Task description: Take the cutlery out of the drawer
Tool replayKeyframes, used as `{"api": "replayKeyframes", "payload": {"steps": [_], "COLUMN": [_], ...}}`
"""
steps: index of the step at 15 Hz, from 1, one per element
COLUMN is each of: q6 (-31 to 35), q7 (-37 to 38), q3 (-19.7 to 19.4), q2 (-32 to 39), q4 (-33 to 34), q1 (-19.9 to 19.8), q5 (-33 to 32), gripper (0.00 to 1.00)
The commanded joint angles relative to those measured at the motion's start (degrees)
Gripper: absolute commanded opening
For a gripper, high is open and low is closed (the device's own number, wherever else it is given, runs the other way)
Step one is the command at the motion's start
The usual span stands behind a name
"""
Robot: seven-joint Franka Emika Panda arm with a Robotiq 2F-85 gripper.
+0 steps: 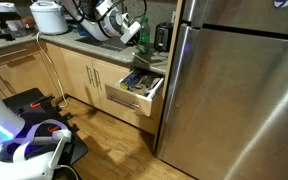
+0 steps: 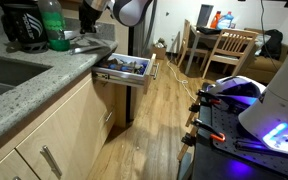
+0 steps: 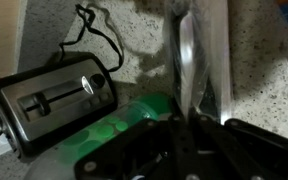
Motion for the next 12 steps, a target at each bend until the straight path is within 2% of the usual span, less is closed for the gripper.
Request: {"api": "replayKeyframes", "payload": {"steps": [1,6,12], "q6": [-0.66,-0.54,0.0], "q7": [-0.91,-1.01,-1.14], "q3": [4.83,8.61,10.07], "q2": [2.3,4.41,4.64], "q4": [2.44,3.03,3.39], "q1": [-4.46,-7.91,-10.41], "q5": [-1.99,-2.35,-2.17], "gripper": [0.03,0.03,0.03]}}
